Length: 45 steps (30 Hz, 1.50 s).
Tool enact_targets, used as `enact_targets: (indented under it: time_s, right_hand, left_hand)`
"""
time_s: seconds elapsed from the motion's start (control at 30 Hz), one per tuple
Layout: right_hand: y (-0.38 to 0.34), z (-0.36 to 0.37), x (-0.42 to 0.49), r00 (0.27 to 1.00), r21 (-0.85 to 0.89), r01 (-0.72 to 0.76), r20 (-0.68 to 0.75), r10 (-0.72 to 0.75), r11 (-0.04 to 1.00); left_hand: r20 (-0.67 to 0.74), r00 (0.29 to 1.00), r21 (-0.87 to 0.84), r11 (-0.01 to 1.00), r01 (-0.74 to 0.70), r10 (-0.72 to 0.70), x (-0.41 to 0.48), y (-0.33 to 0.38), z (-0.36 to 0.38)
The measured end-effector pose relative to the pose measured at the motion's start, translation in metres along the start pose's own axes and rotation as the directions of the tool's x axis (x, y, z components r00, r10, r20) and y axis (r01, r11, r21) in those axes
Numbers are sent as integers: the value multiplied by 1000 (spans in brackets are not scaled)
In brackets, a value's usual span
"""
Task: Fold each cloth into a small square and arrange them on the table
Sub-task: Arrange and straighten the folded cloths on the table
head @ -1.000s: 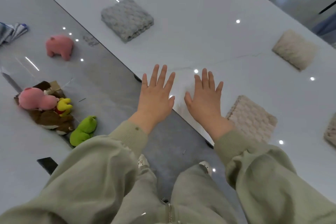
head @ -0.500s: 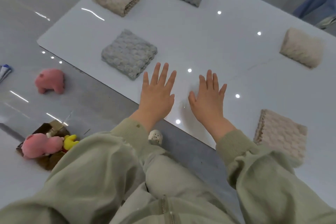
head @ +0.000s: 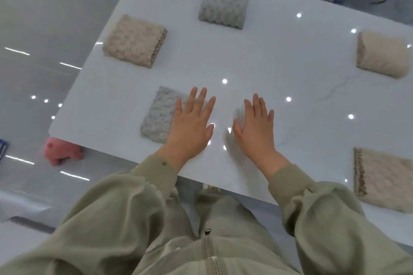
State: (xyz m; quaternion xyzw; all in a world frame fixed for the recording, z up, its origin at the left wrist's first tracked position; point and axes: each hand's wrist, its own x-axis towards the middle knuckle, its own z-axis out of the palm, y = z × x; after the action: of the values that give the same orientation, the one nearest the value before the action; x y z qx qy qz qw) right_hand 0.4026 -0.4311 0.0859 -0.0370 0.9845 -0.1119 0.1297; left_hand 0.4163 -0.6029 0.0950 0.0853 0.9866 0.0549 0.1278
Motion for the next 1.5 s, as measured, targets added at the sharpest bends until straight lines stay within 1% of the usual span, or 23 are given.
enact_targets:
  time_s: [0.17, 0.23, 0.3, 0.37, 0.4, 0.47, 0.5, 0.53, 0.6, 0.67, 0.7, 0.8, 0.83, 0.93, 1.07, 1.23, 1.3, 1.37, 1.43, 1.5]
  right_hand:
    - [-39, 12, 8, 996, 143, -69, -43, 76, 987]
    - [-51, 14, 10, 993, 233, -78, -63, 95, 969]
    - [-70, 20, 12, 984, 366, -121, -77, 160, 923]
    - [-89, 27, 10, 970, 509, -174, -58, 235, 843]
    - [-98, 31, 7, 962, 581, -204, -33, 273, 788]
    - [-112, 37, 2, 936, 726, -262, 31, 351, 636]
    - [-117, 40, -2, 919, 785, -284, 60, 389, 550]
    - [-122, 44, -5, 902, 829, -295, 78, 425, 475]
    - [-130, 50, -8, 877, 882, -293, 93, 472, 370]
    - [-136, 55, -9, 868, 912, -278, 104, 485, 303]
    - [-138, 57, -9, 867, 916, -271, 99, 488, 296]
    - [-138, 59, -7, 862, 917, -254, 70, 503, 307]
    - [-136, 58, -6, 860, 916, -249, 60, 506, 314]
    - [-130, 56, -5, 863, 906, -245, 42, 504, 346]
    - [-123, 53, 0, 863, 914, -228, 29, 505, 336]
    - [-122, 55, 0, 866, 911, -216, 12, 500, 352]
    - [-119, 55, 0, 850, 918, -211, 4, 526, 335]
    - [-116, 54, 0, 842, 926, -209, 7, 540, 314]
    - [-118, 56, 0, 853, 918, -207, 0, 522, 338]
    - [-123, 58, -1, 867, 911, -202, -5, 499, 360]
  left_hand:
    - [-2, 989, -74, 986, -147, 147, 21, -44, -3]
    - [-25, 985, -148, 974, -171, 169, 23, -57, -1]
    - [-37, 981, -238, 952, -195, 192, 26, -81, 0]
    - [-55, 982, -361, 914, -186, 178, 26, -104, 5]
    - [-71, 984, -427, 887, -176, 161, 25, -115, 8]
    - [-100, 989, -566, 811, -145, 107, 21, -131, 14]
    - [-94, 994, -644, 758, -107, 61, 17, -138, 17]
    - [-69, 998, -718, 694, -55, 8, 12, -143, 19]
    - [-1, 997, -813, 581, 42, -73, 3, -147, 22]
    - [18, 995, -844, 532, 68, -98, -2, -146, 25]
    - [17, 995, -860, 506, 66, -100, -4, -144, 28]
    - [37, 992, -921, 380, 80, -120, -4, -135, 35]
    - [39, 991, -929, 362, 82, -125, -4, -131, 37]
    - [10, 992, -929, 367, 54, -122, -5, -116, 37]
    - [-6, 994, -936, 350, 34, -112, -1, -104, 37]
    - [-46, 995, -929, 371, -11, -86, 1, -104, 41]
    - [-35, 994, -938, 347, 4, -106, 1, -108, 41]
    - [3, 992, -952, 302, 40, -124, 3, -111, 39]
    - [16, 993, -958, 283, 49, -115, 2, -108, 37]
    - [8, 996, -954, 299, 36, -93, 0, -102, 37]
